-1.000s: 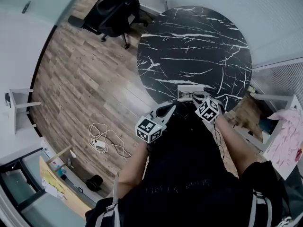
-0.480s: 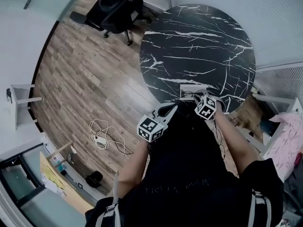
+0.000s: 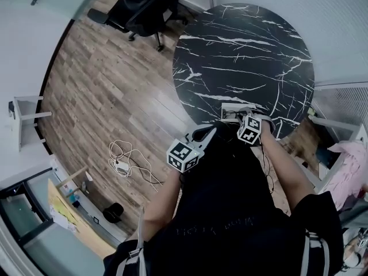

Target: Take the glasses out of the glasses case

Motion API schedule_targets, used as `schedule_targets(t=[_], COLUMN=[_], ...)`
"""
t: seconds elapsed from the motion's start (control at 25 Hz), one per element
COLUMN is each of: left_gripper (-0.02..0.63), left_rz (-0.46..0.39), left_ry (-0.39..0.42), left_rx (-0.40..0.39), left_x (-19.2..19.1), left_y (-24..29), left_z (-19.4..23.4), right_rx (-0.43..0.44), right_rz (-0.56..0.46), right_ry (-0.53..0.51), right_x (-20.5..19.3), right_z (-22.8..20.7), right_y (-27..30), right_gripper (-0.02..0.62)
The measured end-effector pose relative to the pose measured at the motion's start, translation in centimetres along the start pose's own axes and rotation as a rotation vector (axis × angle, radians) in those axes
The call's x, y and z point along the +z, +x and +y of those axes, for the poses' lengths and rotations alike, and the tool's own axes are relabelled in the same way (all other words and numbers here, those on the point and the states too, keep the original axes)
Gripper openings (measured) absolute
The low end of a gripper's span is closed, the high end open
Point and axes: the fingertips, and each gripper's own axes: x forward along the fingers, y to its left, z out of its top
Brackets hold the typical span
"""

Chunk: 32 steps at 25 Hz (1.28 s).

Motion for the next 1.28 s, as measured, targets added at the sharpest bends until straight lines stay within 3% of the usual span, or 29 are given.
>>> schedule_targets(t=[0.88, 1.08, 1.28], left_gripper=[0.018, 0.018, 0.018], left_rz=[0.006, 0.009, 0.013], left_ry=[-0.021, -0.017, -0.014], left_rx=[0.014, 0.019, 0.024], left_x=[-0.1, 0.0, -0.2], left_y=[0.1, -0.1, -0.2], left_z=[0.2, 0.2, 0.1], right_rx=[-0.047, -0.070, -0.050], right_rz=[0.048, 0.050, 0.048], right_ry=[-0.218, -0.235, -0.181], right_x=[1.0, 0.6, 0.1], right_z=[-0.5, -0.7, -0.5], right_y=[1.2, 1.6, 1.2], right_gripper=[0.034, 0.034, 0.033])
